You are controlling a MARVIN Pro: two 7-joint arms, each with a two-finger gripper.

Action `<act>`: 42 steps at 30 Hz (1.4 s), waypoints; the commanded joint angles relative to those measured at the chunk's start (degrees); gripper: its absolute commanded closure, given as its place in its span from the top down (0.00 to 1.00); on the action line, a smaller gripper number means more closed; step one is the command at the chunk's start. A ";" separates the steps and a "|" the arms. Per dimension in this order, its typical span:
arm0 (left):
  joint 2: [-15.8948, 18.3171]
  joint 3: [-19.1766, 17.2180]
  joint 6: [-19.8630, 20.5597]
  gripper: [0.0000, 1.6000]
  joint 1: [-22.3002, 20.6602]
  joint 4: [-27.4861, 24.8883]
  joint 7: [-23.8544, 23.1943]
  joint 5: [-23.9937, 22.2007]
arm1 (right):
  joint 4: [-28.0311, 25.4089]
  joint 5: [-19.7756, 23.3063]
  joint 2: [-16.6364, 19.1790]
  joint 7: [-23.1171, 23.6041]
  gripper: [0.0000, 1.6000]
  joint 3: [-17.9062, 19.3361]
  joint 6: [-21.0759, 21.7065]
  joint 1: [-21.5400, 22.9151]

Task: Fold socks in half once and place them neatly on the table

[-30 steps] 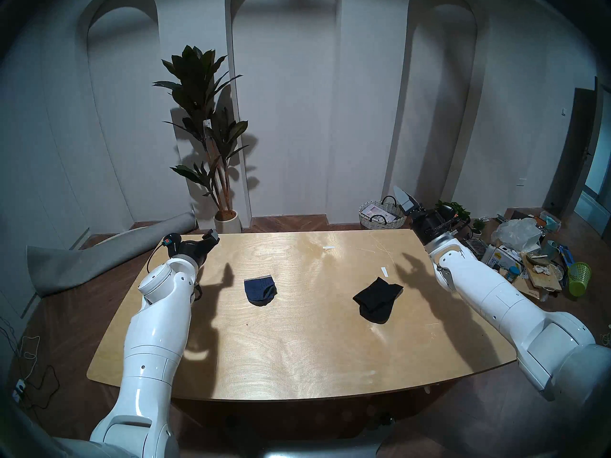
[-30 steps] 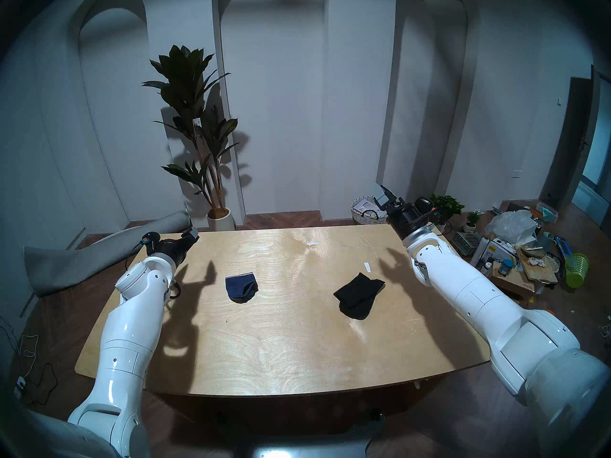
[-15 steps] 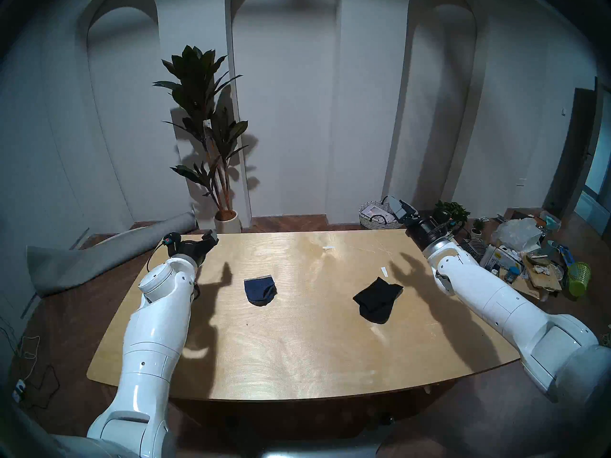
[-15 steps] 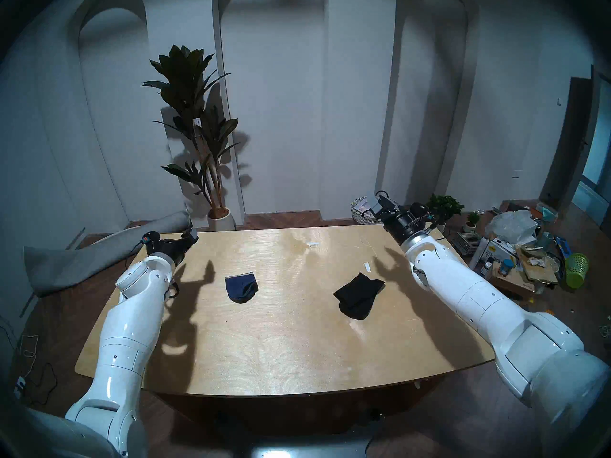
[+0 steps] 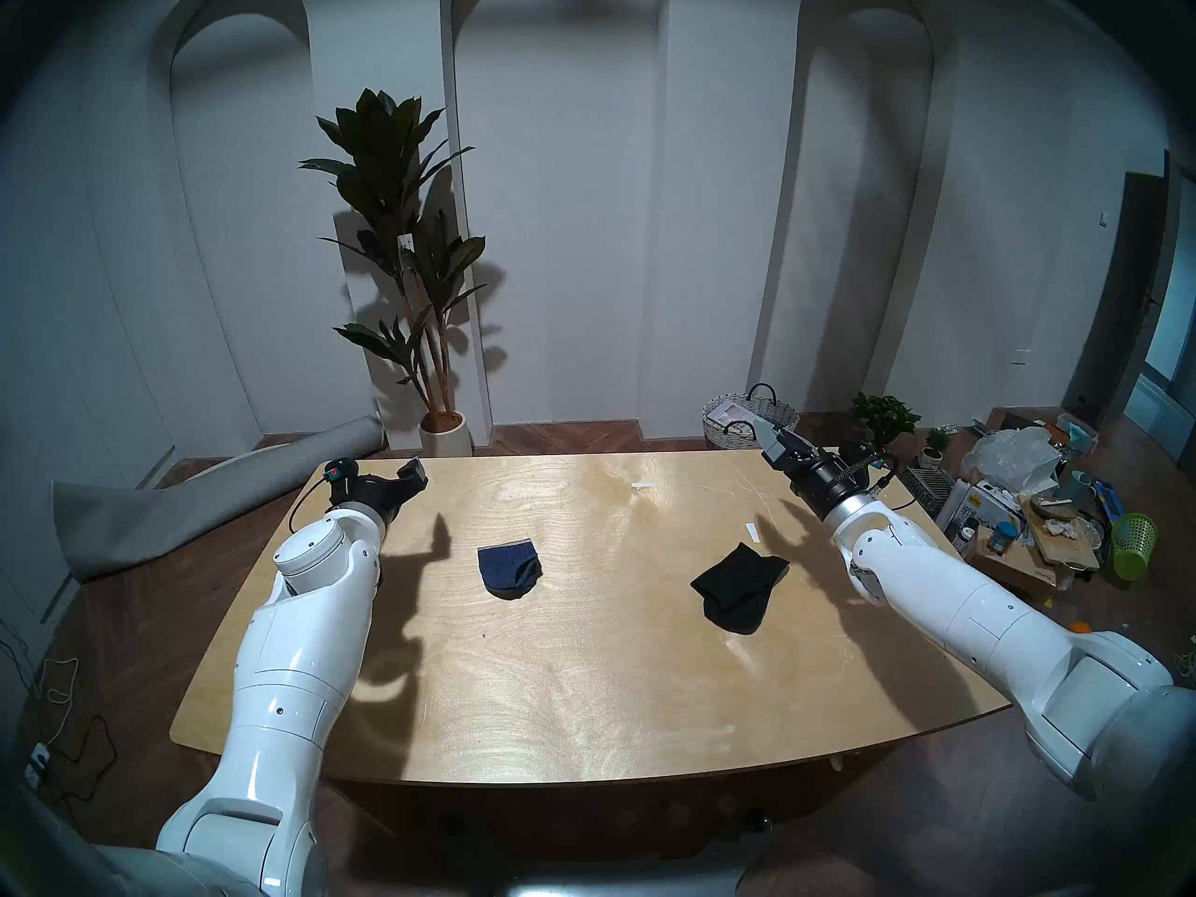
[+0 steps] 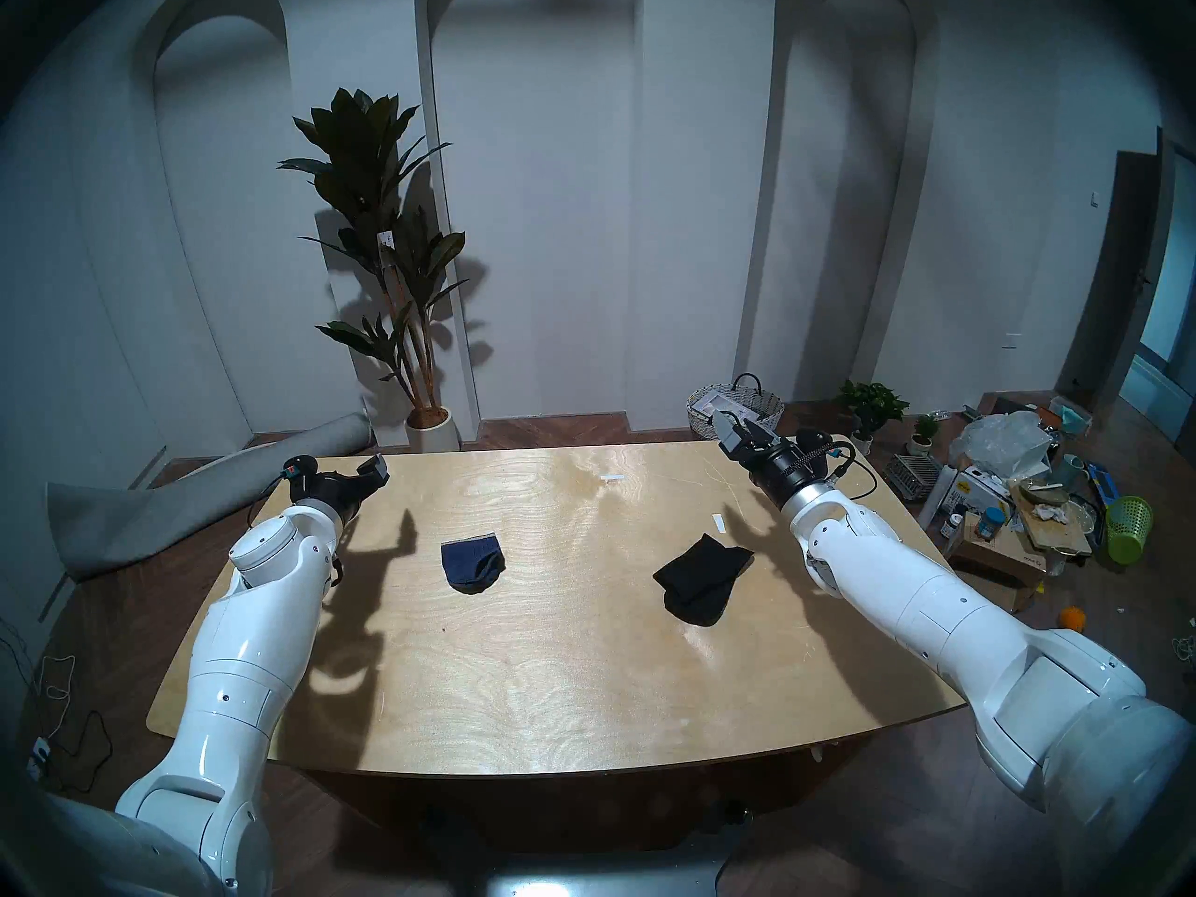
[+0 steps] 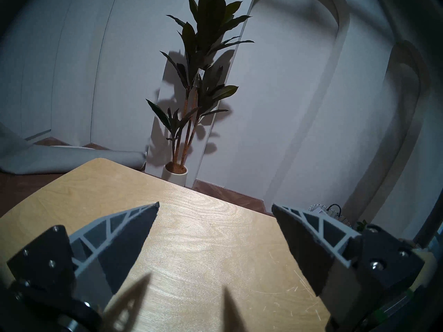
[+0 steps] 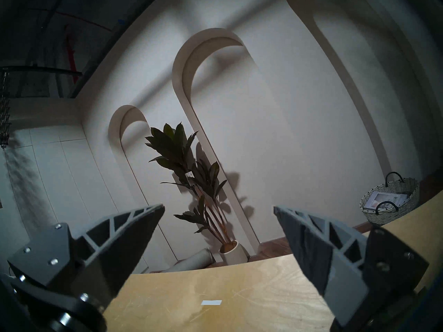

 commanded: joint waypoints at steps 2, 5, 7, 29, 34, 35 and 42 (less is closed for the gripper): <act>2.36 1.08 -2.34 1.00 -2.18 -0.01 -0.21 3.06 | -1.94 -0.68 0.82 -2.93 1.00 0.57 -1.09 0.74; 2.87 1.79 -2.99 1.00 -2.43 0.33 -0.31 4.25 | -2.46 -1.18 0.93 -4.38 1.00 0.47 -1.22 0.65; 3.12 2.15 -3.34 1.00 -2.54 0.51 -0.34 4.86 | -2.74 -1.38 0.91 -5.12 1.00 0.42 -1.28 0.57; 2.71 6.47 -6.96 1.00 -4.60 3.60 -1.89 8.39 | -10.58 -4.41 0.56 -18.41 1.00 -0.08 -2.62 0.12; 2.84 6.76 -7.69 1.00 -5.06 4.21 -1.89 8.99 | -12.27 -5.79 0.00 -21.41 1.00 -0.94 -2.73 0.00; 2.87 6.83 -7.81 1.00 -5.10 4.34 -1.88 9.15 | -12.52 -6.07 -0.04 -22.06 1.00 -1.12 -2.71 -0.03; 3.09 7.16 -8.76 1.00 -5.58 5.14 -1.94 10.05 | -14.05 -7.62 0.03 -26.67 1.00 -1.90 -3.12 -0.28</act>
